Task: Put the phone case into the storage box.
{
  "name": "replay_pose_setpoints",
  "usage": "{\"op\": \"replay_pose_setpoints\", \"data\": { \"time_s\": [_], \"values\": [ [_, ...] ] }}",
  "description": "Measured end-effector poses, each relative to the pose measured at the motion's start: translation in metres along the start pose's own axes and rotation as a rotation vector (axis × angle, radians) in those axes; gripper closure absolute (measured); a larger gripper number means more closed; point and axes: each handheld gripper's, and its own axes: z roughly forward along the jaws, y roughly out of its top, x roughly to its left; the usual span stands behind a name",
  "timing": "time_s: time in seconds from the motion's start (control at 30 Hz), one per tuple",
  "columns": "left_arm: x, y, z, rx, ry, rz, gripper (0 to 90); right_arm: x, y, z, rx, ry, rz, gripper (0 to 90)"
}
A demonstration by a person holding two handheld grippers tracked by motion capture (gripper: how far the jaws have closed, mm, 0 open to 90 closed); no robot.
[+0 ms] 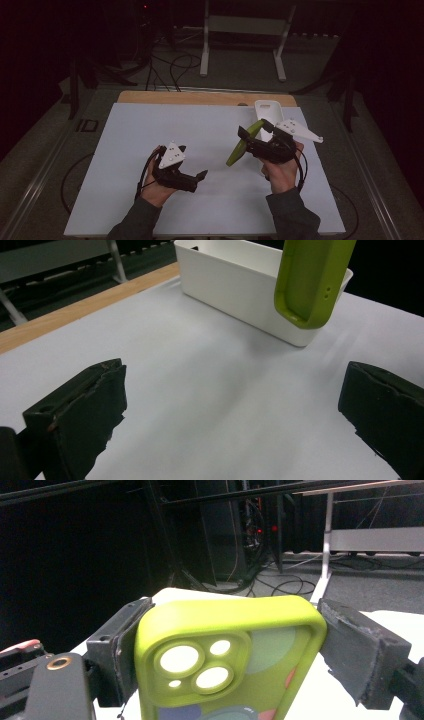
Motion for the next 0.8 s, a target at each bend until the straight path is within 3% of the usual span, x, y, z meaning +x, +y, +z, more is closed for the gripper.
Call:
{"op": "replay_pose_setpoints", "data": {
  "time_s": [0.8],
  "values": [
    [0.014,-0.017,-0.017,0.019,0.028,-0.024,0.0,-0.007,0.008,0.001,-0.002,-0.032,0.001,17.9]
  ]
}}
